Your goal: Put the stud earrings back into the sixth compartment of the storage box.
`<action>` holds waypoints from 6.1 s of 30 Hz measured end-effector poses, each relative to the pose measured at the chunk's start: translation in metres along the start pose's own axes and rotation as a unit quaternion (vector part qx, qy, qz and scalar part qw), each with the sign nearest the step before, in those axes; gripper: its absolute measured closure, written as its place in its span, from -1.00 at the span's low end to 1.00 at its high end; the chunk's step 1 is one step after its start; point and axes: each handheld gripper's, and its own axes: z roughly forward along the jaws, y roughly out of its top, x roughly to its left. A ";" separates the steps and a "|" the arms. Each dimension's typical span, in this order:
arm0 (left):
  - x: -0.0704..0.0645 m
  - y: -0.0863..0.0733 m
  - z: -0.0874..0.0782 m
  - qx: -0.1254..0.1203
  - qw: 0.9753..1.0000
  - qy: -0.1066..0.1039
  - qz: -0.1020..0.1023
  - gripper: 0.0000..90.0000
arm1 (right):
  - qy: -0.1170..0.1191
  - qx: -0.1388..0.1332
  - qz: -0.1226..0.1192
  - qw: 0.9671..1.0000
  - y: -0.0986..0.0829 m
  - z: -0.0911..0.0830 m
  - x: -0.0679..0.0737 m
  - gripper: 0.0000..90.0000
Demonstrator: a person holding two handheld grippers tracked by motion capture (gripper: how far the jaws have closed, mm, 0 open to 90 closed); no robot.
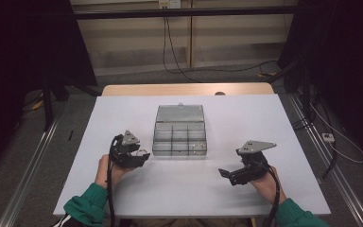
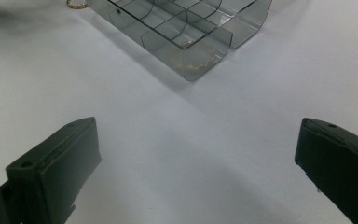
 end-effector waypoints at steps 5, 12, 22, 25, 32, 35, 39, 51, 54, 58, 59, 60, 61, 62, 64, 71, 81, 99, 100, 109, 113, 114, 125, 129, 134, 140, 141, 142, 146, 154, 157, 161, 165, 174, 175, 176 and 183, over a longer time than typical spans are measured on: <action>0.000 -0.003 0.007 0.013 1.000 -0.007 -0.004 0.39 | 0.000 0.000 0.000 1.000 0.000 0.000 0.000 -1.00; 0.003 -0.006 0.014 0.024 1.000 -0.014 -0.015 0.62 | -0.001 0.001 0.000 1.000 0.000 0.000 0.001 -1.00; 0.003 -0.007 0.018 0.028 0.999 -0.023 -0.034 0.72 | -0.002 0.000 0.000 1.000 0.000 -0.001 0.001 -1.00; 0.002 -0.007 0.019 0.028 0.999 -0.021 -0.039 0.77 | -0.002 0.000 0.000 1.000 0.000 -0.001 0.001 -1.00; 0.002 -0.007 0.019 0.029 0.998 -0.029 -0.046 0.93 | -0.002 0.001 0.001 1.000 0.000 -0.001 0.001 -1.00; 0.002 -0.008 0.019 0.028 0.998 -0.031 -0.047 0.93 | -0.003 0.001 0.001 1.000 -0.001 -0.001 0.001 -1.00; 0.002 -0.007 0.019 0.026 0.998 -0.032 -0.050 0.94 | -0.003 0.001 0.003 1.000 -0.001 -0.001 0.001 -1.00; 0.002 -0.005 0.012 0.011 0.999 -0.017 -0.036 0.94 | -0.002 0.000 0.004 1.000 -0.001 -0.001 0.000 -1.00; 0.001 -0.004 0.011 0.007 0.999 -0.012 -0.039 0.94 | -0.001 0.000 0.004 1.000 -0.001 -0.001 0.000 -1.00; 0.001 -0.003 0.008 0.007 1.000 -0.004 -0.025 0.94 | -0.001 0.000 0.004 1.000 -0.001 -0.001 0.000 -1.00; 0.001 -0.002 0.008 0.005 1.000 -0.002 -0.024 0.94 | -0.001 0.000 0.004 1.000 -0.001 -0.001 0.000 -1.00; 0.001 -0.002 0.008 0.006 1.000 -0.003 -0.022 0.94 | -0.001 0.000 0.004 1.000 -0.001 -0.001 0.000 -1.00; 0.000 -0.002 0.007 0.003 1.000 -0.001 -0.023 0.94 | -0.001 0.000 0.004 1.000 -0.001 -0.001 -0.001 -1.00; 0.000 -0.001 0.007 0.001 1.000 -0.001 -0.024 0.94 | -0.001 0.000 0.005 1.000 -0.001 -0.001 -0.001 -1.00; 0.000 0.000 0.006 -0.003 1.000 0.003 -0.022 0.94 | -0.001 0.001 0.005 1.000 -0.001 -0.001 -0.001 -1.00; 0.000 0.003 0.001 -0.012 1.000 0.003 -0.020 0.94 | -0.001 0.000 0.004 1.000 -0.001 -0.001 -0.001 -1.00; 0.000 0.011 -0.005 -0.027 1.000 0.008 -0.011 0.94 | -0.003 0.001 0.003 1.000 -0.002 -0.001 0.000 -1.00; -0.009 0.030 -0.005 -0.048 0.999 -0.001 0.012 0.94 | -0.005 0.003 0.004 1.000 -0.004 -0.002 -0.001 -1.00; -0.010 0.032 -0.005 -0.050 0.999 -0.002 0.014 0.94 | -0.005 0.003 0.003 1.000 -0.004 -0.002 -0.001 -1.00; -0.017 0.041 -0.003 -0.058 0.998 -0.008 0.025 0.94 | -0.004 0.003 0.006 1.000 -0.004 -0.001 -0.001 -1.00; -0.024 0.046 0.000 -0.058 0.998 -0.011 0.037 0.94 | -0.006 0.003 0.007 1.000 -0.005 -0.003 -0.002 -1.00; -0.025 0.047 0.000 -0.059 0.997 -0.012 0.041 0.94 | -0.006 0.002 0.008 1.000 -0.006 -0.003 -0.002 -1.00; -0.032 0.059 0.007 -0.062 0.996 -0.021 0.059 0.94 | -0.011 0.003 0.009 1.000 -0.006 -0.005 -0.002 -1.00; -0.036 0.064 0.007 -0.067 0.995 -0.022 0.067 0.94 | -0.012 0.002 0.007 1.000 -0.005 -0.004 -0.001 -1.00; -0.041 0.075 0.009 -0.068 0.994 -0.024 0.080 0.94 | -0.011 0.003 0.006 1.000 -0.005 -0.003 -0.001 -1.00; -0.048 0.087 0.016 -0.072 0.992 -0.033 0.094 0.94 | -0.010 0.002 0.005 1.000 -0.004 -0.003 -0.002 -1.00; -0.050 0.089 0.017 -0.072 0.992 -0.035 0.095 0.94 | -0.010 0.002 0.005 1.000 -0.004 -0.003 -0.002 -1.00; -0.052 0.091 0.018 -0.074 0.992 -0.036 0.096 0.94 | -0.010 0.002 0.005 1.000 -0.004 -0.002 -0.002 -1.00; -0.059 0.098 0.024 -0.077 0.991 -0.044 0.104 0.94 | -0.009 0.003 0.002 1.000 -0.003 -0.002 -0.001 -1.00; -0.071 0.108 0.037 -0.078 0.989 -0.060 0.112 0.94 | -0.008 0.002 0.002 1.000 -0.003 -0.001 -0.002 -1.00; -0.076 0.111 0.041 -0.077 0.988 -0.065 0.115 0.94 | -0.009 0.003 0.001 1.000 -0.003 -0.002 -0.002 -1.00; -0.081 0.113 0.047 -0.074 0.988 -0.071 0.119 0.94 | -0.008 0.002 0.002 1.000 -0.004 -0.002 -0.002 -1.00; -0.083 0.116 0.052 -0.071 0.988 -0.075 0.116 0.94 | -0.009 0.002 0.005 1.000 -0.004 -0.002 -0.002 -1.00; -0.090 0.117 0.062 -0.069 0.987 -0.089 0.115 0.94 | -0.008 0.003 0.005 1.000 -0.004 -0.002 -0.002 -1.00; -0.090 0.117 0.063 -0.067 0.987 -0.089 0.116 0.93 | -0.008 0.002 0.006 1.000 -0.005 -0.002 -0.002 -1.00; -0.091 0.116 0.064 -0.069 0.987 -0.091 0.114 0.94 | -0.009 0.003 0.006 1.000 -0.005 -0.002 -0.002 -1.00; -0.094 0.110 0.074 -0.063 0.987 -0.103 0.109 0.93 | -0.007 0.002 0.007 1.000 -0.005 -0.002 -0.003 -1.00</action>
